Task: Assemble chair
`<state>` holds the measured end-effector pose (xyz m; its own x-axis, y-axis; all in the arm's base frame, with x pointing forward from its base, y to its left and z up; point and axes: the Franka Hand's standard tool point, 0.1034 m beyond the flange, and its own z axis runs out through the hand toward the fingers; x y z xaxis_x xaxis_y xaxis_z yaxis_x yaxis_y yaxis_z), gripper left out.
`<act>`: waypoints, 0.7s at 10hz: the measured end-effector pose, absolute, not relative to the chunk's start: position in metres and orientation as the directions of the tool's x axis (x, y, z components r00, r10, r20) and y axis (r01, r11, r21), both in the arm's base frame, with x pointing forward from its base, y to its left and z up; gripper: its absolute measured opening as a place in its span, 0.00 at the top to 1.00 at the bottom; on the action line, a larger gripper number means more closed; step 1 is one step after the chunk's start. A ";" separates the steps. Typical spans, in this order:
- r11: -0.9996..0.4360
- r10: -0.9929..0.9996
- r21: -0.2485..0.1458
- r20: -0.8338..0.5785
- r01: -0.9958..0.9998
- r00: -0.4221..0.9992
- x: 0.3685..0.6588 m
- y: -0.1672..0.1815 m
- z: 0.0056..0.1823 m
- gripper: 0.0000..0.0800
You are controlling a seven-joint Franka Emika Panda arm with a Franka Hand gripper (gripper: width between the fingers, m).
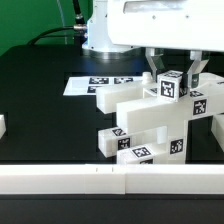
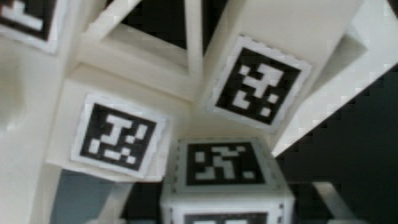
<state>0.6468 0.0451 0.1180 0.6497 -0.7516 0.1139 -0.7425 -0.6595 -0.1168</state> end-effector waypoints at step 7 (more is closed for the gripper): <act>-0.316 -0.949 -0.160 0.043 -0.935 0.313 0.647 0.049 0.118 0.64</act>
Offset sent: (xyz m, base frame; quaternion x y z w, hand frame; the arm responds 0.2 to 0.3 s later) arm 0.0000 0.0000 0.0000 0.0000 0.0000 0.1296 0.9916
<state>0.6469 0.0490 0.1182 0.3134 -0.9487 0.0427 -0.9351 -0.3161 -0.1600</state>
